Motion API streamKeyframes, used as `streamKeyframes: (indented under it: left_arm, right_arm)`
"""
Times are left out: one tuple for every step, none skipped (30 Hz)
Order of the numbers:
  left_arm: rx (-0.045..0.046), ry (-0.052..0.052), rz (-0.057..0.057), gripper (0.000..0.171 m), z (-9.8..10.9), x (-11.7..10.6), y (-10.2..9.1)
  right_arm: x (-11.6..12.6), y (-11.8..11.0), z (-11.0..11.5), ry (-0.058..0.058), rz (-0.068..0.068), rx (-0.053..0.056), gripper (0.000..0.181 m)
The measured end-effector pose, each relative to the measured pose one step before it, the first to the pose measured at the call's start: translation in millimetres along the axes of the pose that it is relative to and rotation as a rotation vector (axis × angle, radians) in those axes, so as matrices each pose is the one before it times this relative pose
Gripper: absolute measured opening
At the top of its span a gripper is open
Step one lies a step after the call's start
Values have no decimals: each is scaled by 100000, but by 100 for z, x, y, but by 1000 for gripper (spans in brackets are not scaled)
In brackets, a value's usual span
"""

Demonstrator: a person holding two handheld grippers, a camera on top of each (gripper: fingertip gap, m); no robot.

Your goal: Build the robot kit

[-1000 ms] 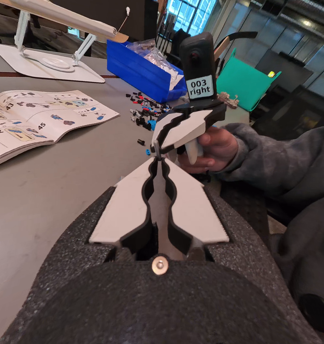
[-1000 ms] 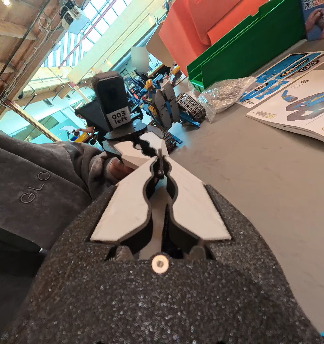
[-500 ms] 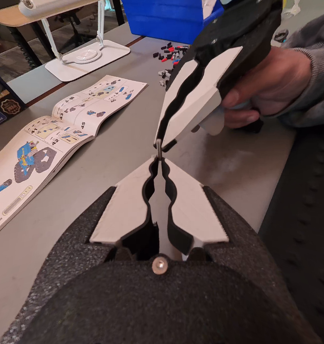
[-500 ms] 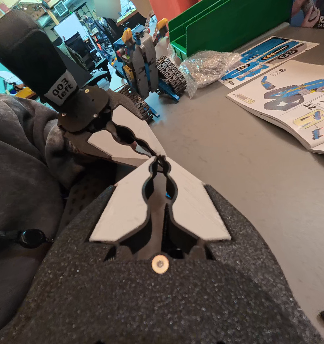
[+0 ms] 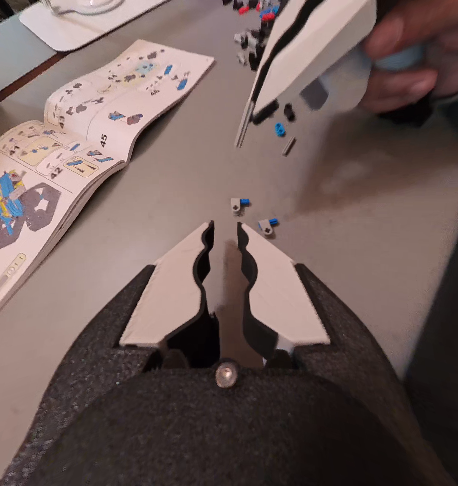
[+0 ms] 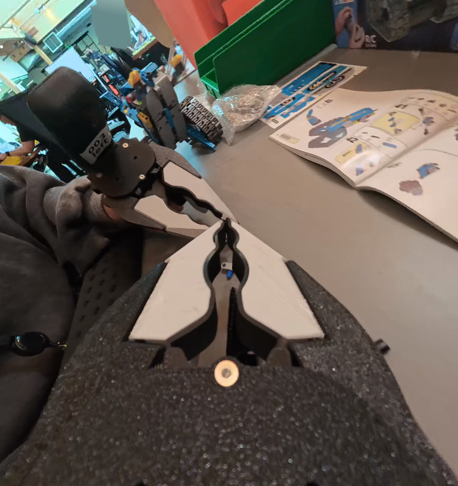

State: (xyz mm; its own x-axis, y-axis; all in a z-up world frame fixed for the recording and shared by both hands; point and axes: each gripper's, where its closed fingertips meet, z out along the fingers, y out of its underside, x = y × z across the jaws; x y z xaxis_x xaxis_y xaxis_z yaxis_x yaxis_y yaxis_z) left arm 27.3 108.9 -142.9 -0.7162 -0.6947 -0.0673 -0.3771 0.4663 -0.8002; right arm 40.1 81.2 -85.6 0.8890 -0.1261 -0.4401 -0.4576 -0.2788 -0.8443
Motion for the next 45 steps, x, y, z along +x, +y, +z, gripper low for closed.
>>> streamKeyframes:
  left_arm:
    - [-2810,1457,2633,17,520,74,259]
    - [-886,1291,1892,19,363,88,-116]
    - [1368,1079,2013,19,177,148,-454]
    - [1663,1097,1829,19,51,205,-525]
    - [3109,635,1120,19,-134,205,-743]
    - [5555,1014,557,21,-388,323,-1077]
    - [6119,158,6,23,-501,182,-1145]
    - [5325,-2102,224,23,-478,-189,-1032]
    - [3994,-2458,1394,25,-394,-227,-834]
    - [2918,-2064,2696,25,-305,-107,-631]
    - [2097,-1417,3688,25,-204,93,-421]
    - [1007,-499,3916,23,-82,265,-198]
    - [-36,-226,3533,19,31,312,-9]
    - [-980,-831,3015,14,104,187,150]
    - [-1260,-1207,2605,6,100,76,173]
    - [-407,-1569,2403,3,-15,-46,16]
    - [-311,-1613,2162,3,-55,-117,-12]
    - [-1048,-1096,1489,2,-11,-99,93]
    - [-1736,-1274,1464,2,61,-107,233]
    - [-2017,-955,1992,2,105,-13,302]
    - [-1870,-564,1997,2,113,58,301]
    - [-1119,-426,1612,2,73,53,214]
    - [-738,106,782,2,54,78,144]
    - [-123,118,16,2,-6,19,39]
    - [171,604,-441,2,-23,49,-17]
    - [-61,1128,-373,2,3,122,41]
    - [-49,809,41,2,4,93,64]
    - [-164,1239,-235,2,15,151,95]
    - [-268,1827,-976,2,26,205,105]
    - [21,1838,-1329,2,25,184,86]
    - [31,2359,-1116,2,17,265,84]
    - [-325,2347,-530,2,26,293,151]
    - [-337,1689,14,2,44,255,135]
    - [-294,1710,474,2,71,347,108]
    - [-649,797,781,2,88,251,107]
    - [-430,218,1029,2,74,178,30]
    - [-353,559,1009,2,51,230,7]
    - [-627,-148,852,2,48,91,84]
    - [59,72,261,2,6,44,16]
    - [-56,641,-482,1,9,83,7]
    - [141,224,-203,2,4,17,-14]
    - [98,-155,77,1,-16,-7,-22]
    - [-205,124,-21,2,-2,28,16]
    - [-162,156,-114,2,16,38,40]
    - [201,65,-150,2,-6,18,-2]
  right_arm:
    - [388,194,-193,635,1506,-556,0]
    - [254,104,-174,353,707,-185,0]
    - [-2,-39,-157,-872,727,458,0]
    - [-172,-175,-148,-1565,695,1210,0]
    - [-269,-245,-115,-1673,69,1454,0]
    - [-409,-224,-79,-2249,-251,1132,0]
    - [-511,-179,-24,-2655,-442,777,0]
    - [-442,-97,18,-2110,-436,334,0]
    - [-247,70,82,-942,-257,-601,0]
    - [-288,173,134,-1234,-364,-1136,0]
    - [-343,35,133,-1427,-376,-160,0]
    - [-216,-24,117,-717,-251,194,0]
    - [-74,82,127,-215,-208,-461,0]
    - [-77,76,121,-407,36,-310,0]
    - [-151,8,108,-890,295,123,0]
    - [-151,19,104,-803,169,50,0]
    - [-22,-79,30,94,-21,561,0]
    - [81,-32,-6,972,-701,91,0]
    - [158,81,65,1976,-1700,-673,0]
    - [246,96,107,2984,-2689,-928,0]
    - [186,180,127,2904,-3333,-1632,1]
    - [144,274,137,2527,-3491,-2091,1]
    - [105,210,108,2069,-2834,-1628,2]
    - [27,72,66,1219,-1823,-568,2]
    - [-32,-15,18,483,-1171,29,2]
    - [27,31,11,346,-624,-316,3]
    - [129,85,3,920,-598,-641,6]
    - [36,129,28,621,-1274,-853,7]
    - [-23,163,27,559,-1801,-1252,7]
    - [28,154,17,1329,-2797,-1317,8]
    - [-156,139,22,493,-3574,-1245,6]
    - [-236,197,47,99,-4020,-1749,5]
    - [-99,282,48,1076,-4568,-2151,5]
    - [-144,317,88,602,-4107,-2379,5]
    - [-247,338,106,-461,-2729,-2342,5]
    - [-121,266,112,-36,-1410,-1658,5]
    - [-175,237,143,-845,-264,-1297,5]
    - [-186,159,83,-1170,375,-809,5]
    - [-13,68,14,-299,46,-84,5]
    - [-66,44,-5,-1018,788,-33,5]
    - [-84,1,3,-1201,1107,193,4]
    - [-21,-77,-23,-543,755,696,4]
    - [-30,-33,-2,-538,640,362,4]
    - [-26,39,17,-519,674,-13,4]
    - [-7,11,27,-470,930,162,4]
